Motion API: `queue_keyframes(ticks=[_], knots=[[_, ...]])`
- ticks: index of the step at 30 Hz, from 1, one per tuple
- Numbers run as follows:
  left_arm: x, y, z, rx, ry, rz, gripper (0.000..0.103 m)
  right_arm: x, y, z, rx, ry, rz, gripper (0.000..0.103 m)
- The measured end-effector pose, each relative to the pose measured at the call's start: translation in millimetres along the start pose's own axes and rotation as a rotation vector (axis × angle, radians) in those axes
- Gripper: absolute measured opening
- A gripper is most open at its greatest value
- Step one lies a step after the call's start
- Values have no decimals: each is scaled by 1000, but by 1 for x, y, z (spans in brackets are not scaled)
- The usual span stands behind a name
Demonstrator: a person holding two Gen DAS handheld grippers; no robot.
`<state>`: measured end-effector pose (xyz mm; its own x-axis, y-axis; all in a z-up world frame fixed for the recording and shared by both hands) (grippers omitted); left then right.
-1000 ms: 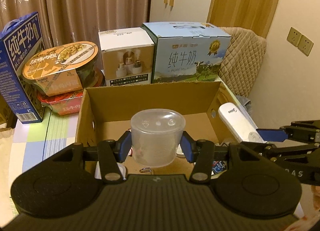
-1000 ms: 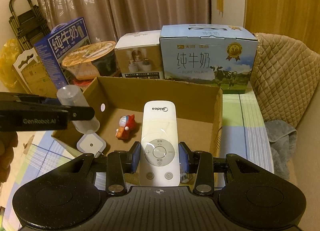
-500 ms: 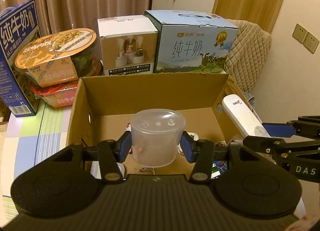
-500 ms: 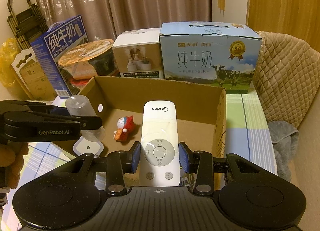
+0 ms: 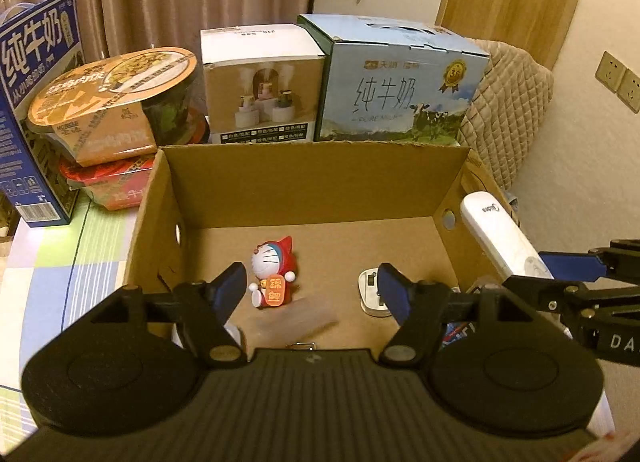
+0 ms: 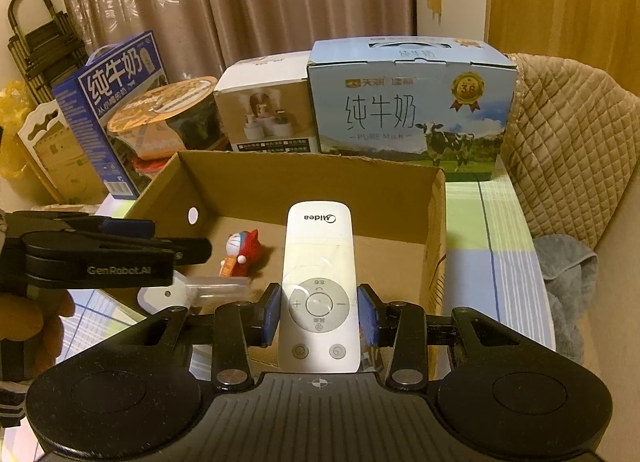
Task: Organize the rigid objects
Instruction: 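Open the left gripper releasing the cup while the right gripper releases the remote into the box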
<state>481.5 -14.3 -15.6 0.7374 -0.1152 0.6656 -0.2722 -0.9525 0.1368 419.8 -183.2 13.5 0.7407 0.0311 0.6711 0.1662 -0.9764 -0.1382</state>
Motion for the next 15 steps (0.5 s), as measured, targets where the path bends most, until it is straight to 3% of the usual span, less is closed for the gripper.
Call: queue_keyframes(ticks=[15], knots=[[-7, -1, -11, 13, -16, 21, 71, 5, -12, -1, 18, 5, 0, 37]])
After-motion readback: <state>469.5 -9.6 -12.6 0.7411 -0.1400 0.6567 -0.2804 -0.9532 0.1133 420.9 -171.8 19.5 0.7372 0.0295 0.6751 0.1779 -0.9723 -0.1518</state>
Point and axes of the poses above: each gripper's, at about its wrist camera, not at the fingertips, and z roughly the way its jaws point, y to its right, x to its top, the point moved 5 cm from there along z, roughly the way its jaws point, and after that the axes turned 4 degrees about -x, right-handed, at the moved point
